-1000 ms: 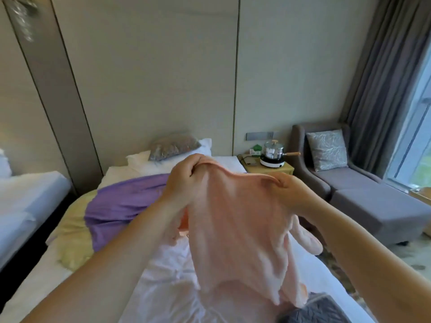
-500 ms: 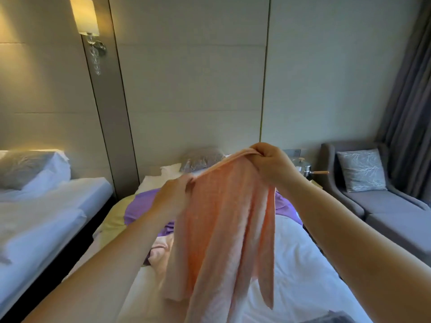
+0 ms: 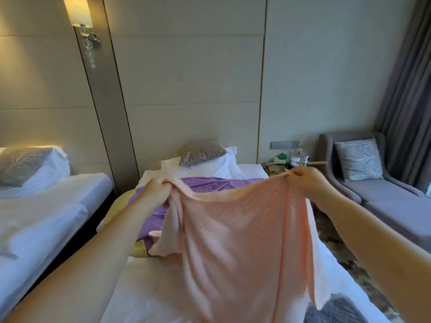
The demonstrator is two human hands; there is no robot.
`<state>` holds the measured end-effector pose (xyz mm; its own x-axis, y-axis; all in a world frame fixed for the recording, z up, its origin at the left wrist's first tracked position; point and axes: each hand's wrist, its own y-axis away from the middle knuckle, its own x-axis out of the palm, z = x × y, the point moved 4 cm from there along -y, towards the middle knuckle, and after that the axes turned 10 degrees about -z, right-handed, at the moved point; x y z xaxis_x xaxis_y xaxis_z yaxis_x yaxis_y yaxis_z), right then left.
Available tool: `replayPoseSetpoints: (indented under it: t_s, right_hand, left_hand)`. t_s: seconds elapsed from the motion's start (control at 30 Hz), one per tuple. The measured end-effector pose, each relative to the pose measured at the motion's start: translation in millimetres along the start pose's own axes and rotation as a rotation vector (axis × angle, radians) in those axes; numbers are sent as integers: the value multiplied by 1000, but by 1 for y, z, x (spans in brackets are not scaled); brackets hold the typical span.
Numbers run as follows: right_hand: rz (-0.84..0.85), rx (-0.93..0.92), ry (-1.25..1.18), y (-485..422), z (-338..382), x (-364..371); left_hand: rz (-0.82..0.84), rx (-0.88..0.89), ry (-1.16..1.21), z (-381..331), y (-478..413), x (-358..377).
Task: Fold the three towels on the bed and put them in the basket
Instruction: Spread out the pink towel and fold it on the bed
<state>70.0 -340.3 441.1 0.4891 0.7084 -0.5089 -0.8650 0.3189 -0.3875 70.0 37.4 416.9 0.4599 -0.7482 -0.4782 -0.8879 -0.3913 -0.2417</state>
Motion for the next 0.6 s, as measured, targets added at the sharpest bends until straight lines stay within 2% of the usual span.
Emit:
replayPoseSetpoints:
  t_s: [0.1,0.17,0.23,0.33,0.37,0.43,0.53,0.6]
  right_hand:
    - [191,1,109,18,-6,25]
    - [310,-35,86,33,6,38]
    - [375,-47,-75,46,31,45]
    - [494,-35,-446,60,76,49]
    - [502,-51,-496,62,88,49]
    - [437,-93,-440,65,105,49]
    - [278,-159,-331,63,116,46]
    - [167,-191,-322,57,119,41]
  left_hand:
    - [-30,231,37,-69,5,1]
    - [-27,337,47,-106,11,0]
    - [-2,422,35,-134,20,-2]
    - [105,489,73,-160,35,-2]
    - [154,504,94,-166,39,-1]
    - [210,518,132,-174,47,-2]
    - [186,546,172,-176,46,-15]
    - [127,588,85,-164,38,-25]
